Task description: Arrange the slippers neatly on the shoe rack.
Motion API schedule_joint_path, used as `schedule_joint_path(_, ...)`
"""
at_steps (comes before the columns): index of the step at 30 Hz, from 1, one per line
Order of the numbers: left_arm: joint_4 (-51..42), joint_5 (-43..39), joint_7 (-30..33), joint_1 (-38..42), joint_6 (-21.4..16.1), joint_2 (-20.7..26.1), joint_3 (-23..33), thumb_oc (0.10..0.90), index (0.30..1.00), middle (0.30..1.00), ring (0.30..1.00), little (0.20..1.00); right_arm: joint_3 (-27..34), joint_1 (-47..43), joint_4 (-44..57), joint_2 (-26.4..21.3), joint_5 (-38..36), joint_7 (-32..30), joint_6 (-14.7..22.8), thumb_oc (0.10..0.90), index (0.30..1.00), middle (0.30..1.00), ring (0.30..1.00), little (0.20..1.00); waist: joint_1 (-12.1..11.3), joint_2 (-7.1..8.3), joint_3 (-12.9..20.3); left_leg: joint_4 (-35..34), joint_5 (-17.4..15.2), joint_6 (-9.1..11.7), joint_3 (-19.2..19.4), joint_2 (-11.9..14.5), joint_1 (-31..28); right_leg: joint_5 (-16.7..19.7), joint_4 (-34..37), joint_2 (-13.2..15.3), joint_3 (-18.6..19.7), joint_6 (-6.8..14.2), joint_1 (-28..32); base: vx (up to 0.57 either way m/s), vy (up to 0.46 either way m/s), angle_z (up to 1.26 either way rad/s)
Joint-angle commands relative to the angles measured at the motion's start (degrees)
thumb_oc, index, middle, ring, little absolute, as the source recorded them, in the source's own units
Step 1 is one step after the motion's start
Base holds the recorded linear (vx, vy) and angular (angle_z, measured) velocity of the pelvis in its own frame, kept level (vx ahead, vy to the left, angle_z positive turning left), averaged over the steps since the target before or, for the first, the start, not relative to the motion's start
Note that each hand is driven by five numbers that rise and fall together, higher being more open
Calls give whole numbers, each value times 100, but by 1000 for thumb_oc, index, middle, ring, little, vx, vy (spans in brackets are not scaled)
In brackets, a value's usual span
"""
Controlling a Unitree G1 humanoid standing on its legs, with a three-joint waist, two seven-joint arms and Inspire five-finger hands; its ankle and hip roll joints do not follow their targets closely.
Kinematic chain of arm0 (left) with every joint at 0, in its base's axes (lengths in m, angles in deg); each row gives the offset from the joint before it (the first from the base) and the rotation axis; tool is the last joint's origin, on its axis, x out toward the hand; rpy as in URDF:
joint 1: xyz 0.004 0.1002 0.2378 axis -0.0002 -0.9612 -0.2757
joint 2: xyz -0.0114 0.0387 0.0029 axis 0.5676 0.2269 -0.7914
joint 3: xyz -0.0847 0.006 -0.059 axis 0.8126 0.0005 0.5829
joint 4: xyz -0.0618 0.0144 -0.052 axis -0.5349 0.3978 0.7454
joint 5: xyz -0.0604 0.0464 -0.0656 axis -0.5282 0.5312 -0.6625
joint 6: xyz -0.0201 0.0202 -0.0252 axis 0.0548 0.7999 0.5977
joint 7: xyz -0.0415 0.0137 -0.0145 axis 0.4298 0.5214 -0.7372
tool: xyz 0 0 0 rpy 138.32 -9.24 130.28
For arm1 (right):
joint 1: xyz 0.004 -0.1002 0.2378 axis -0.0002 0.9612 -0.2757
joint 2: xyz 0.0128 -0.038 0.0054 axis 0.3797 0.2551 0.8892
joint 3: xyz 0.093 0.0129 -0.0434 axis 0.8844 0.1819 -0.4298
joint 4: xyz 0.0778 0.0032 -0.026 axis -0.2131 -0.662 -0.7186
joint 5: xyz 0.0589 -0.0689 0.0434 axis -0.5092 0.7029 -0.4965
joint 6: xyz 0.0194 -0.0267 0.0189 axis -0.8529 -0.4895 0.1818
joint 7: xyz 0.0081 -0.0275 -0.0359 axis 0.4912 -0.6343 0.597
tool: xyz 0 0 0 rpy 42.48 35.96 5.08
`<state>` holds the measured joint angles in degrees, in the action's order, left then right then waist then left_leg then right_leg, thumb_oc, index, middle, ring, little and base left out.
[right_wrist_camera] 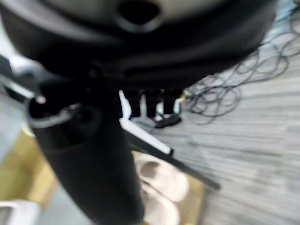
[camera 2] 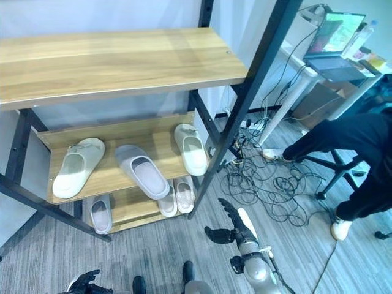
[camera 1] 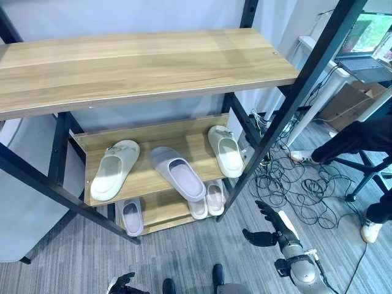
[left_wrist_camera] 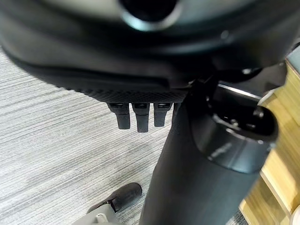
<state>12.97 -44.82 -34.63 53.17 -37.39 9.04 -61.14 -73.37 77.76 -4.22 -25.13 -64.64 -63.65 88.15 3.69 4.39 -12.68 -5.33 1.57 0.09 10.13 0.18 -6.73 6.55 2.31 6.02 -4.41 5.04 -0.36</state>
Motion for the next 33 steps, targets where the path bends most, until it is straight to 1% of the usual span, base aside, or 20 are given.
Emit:
schedule_joint_path(1, 102, 94, 17, -16, -181, -120, 25, 800, 900, 900, 900, 900, 270, -351, 926, -213, -145, -63, 647, 800, 900, 900, 900, 900, -121, 13, 238, 33, -373, -6, -198, -64, 109, -155, -374, 245, 186, 533, -354, 16, -2, -3)
schedule_joint_path(9, 124, 91, 22, -81, -157, -197, 28, 800, 900, 900, 900, 900, 399, -242, 1587, -190, -365, -10, 784, 800, 900, 900, 900, 900, -136, 44, 256, 33, -390, -5, -213, -50, 100, -142, -315, 241, 175, 545, -312, 0, 0, 0)
schedule_joint_path(13, 163, 95, 23, -138, -156, -230, 38, 800, 900, 900, 900, 900, 344, -273, 1889, -152, -533, 80, 858, 800, 900, 900, 900, 900, -163, 57, 276, 33, -390, 3, -213, -40, 100, -138, -287, 235, 156, 542, -296, 0, 0, 0)
schedule_joint_path(17, 170, 98, 20, -165, -149, -245, 31, 800, 900, 900, 900, 900, 254, -329, 1954, -138, -638, 146, 878, 800, 900, 900, 900, 900, -184, 59, 288, 33, -389, 7, -220, -44, 97, -138, -269, 234, 143, 538, -270, 0, 0, 0)
schedule_joint_path(20, 164, 105, 20, -158, -159, -249, 27, 800, 900, 900, 900, 900, 148, -400, 1977, -183, -562, 170, 871, 800, 900, 900, 900, 900, -207, 61, 295, 33, -387, 14, -233, -40, 101, -144, -258, 240, 121, 532, -251, 0, 0, 0)
schedule_joint_path(25, 155, 130, 16, -152, -159, -248, -17, 800, 900, 900, 900, 900, 118, -408, 2066, -163, -681, 245, 902, 800, 900, 900, 900, 900, -240, 70, 298, 33, -365, 23, -288, -35, 139, -149, -258, 250, 61, 528, -231, -4, 1, 3)
schedule_joint_path(33, 185, 135, 22, -152, -149, -247, -16, 800, 900, 900, 900, 900, -174, -822, 2202, -101, -893, 330, 958, 800, 900, 900, 900, 900, -326, 62, 307, 33, -336, 48, -345, -35, 178, -158, -247, 270, -19, 512, -217, -5, 3, 4)
